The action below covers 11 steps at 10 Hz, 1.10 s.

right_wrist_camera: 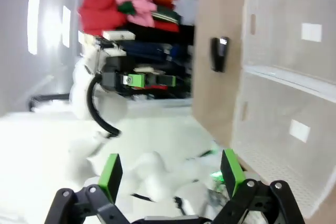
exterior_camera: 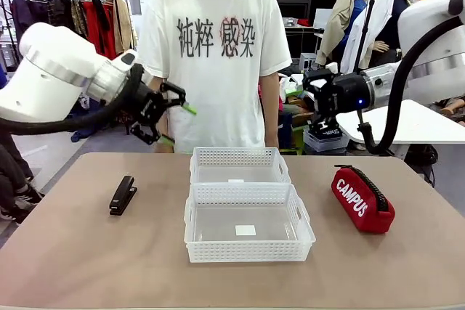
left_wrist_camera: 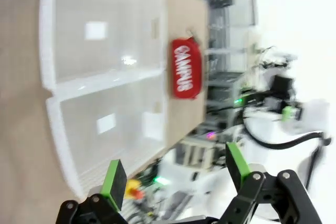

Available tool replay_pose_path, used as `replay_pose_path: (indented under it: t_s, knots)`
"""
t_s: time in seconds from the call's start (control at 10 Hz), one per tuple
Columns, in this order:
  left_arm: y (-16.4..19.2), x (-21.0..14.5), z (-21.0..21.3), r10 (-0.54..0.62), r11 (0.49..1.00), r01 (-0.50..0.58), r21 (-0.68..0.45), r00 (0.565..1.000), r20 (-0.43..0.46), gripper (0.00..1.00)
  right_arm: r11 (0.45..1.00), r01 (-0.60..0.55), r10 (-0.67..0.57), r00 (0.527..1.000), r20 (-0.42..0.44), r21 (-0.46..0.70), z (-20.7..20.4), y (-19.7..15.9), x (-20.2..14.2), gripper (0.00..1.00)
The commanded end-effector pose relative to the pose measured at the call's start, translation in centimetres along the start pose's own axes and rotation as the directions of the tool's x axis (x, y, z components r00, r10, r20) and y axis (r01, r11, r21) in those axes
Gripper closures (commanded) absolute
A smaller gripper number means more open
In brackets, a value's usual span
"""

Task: Distribute items into two baskets.
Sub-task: Pick up the Pencil pouch that the person points to.

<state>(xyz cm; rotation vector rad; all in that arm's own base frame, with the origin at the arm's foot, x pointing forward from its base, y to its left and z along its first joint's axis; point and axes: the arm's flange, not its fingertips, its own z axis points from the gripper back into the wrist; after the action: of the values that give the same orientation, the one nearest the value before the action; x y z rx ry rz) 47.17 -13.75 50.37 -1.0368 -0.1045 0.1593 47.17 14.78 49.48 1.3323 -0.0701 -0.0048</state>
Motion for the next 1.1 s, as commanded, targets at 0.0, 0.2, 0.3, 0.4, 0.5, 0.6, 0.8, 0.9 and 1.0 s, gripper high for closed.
replay_pose_path:
  t_s: [0.0, 0.2, 0.3, 0.4, 0.5, 0.6, 0.8, 0.9, 1.0]
  knots:
    - [-1.1, 0.3, 0.5, 0.034, 0.972, -0.023, -0.235, 0.998, 0.043, 0.00, 0.992, 0.075, -0.077, 0.997, 0.017, 0.099, 0.3, 0.7, 1.1, 0.00]
    - [-2.1, 0.6, 1.4, 0.045, 0.941, -0.030, -0.337, 0.998, 0.039, 0.00, 0.987, 0.100, -0.101, 0.995, -0.003, 0.125, 1.0, 1.6, 2.2, 0.00]
    - [-2.5, 0.8, 1.8, 0.032, 0.928, -0.018, -0.373, 0.999, 0.031, 0.00, 0.986, 0.107, -0.105, 0.994, -0.023, 0.127, 1.3, 1.9, 3.0, 0.00]
    - [-2.7, 0.8, 1.9, 0.004, 0.924, -0.003, -0.382, 1.000, 0.004, 0.00, 0.987, 0.104, -0.098, 0.994, -0.055, 0.120, 1.5, 2.1, 3.6, 0.00]
    - [-2.9, 0.8, 2.0, -0.016, 0.923, 0.013, -0.384, 1.000, -0.004, 0.00, 0.989, 0.089, -0.083, 0.995, -0.063, 0.116, 1.6, 2.4, 4.1, 0.00]
    - [-3.1, 0.7, 2.2, -0.038, 0.911, 0.029, -0.412, 0.999, -0.012, 0.00, 0.991, 0.071, -0.064, 0.996, -0.061, 0.115, 1.7, 2.9, 4.4, 0.00]
    - [-3.6, 0.7, 2.3, -0.095, 0.895, 0.073, -0.441, 0.995, -0.029, 0.00, 0.992, 0.043, -0.036, 0.997, -0.063, 0.118, 2.0, 3.8, 4.7, 0.00]
    - [-3.9, 0.7, 2.3, -0.124, 0.887, 0.107, -0.449, 0.992, -0.009, 0.00, 0.991, 0.040, -0.034, 0.998, -0.052, 0.129, 2.0, 4.0, 4.9, 0.00]
    - [-4.2, 0.7, 2.3, -0.135, 0.886, 0.120, -0.449, 0.991, -0.002, 0.00, 0.988, 0.036, -0.031, 0.999, -0.036, 0.150, 2.2, 4.0, 5.1, 0.00]
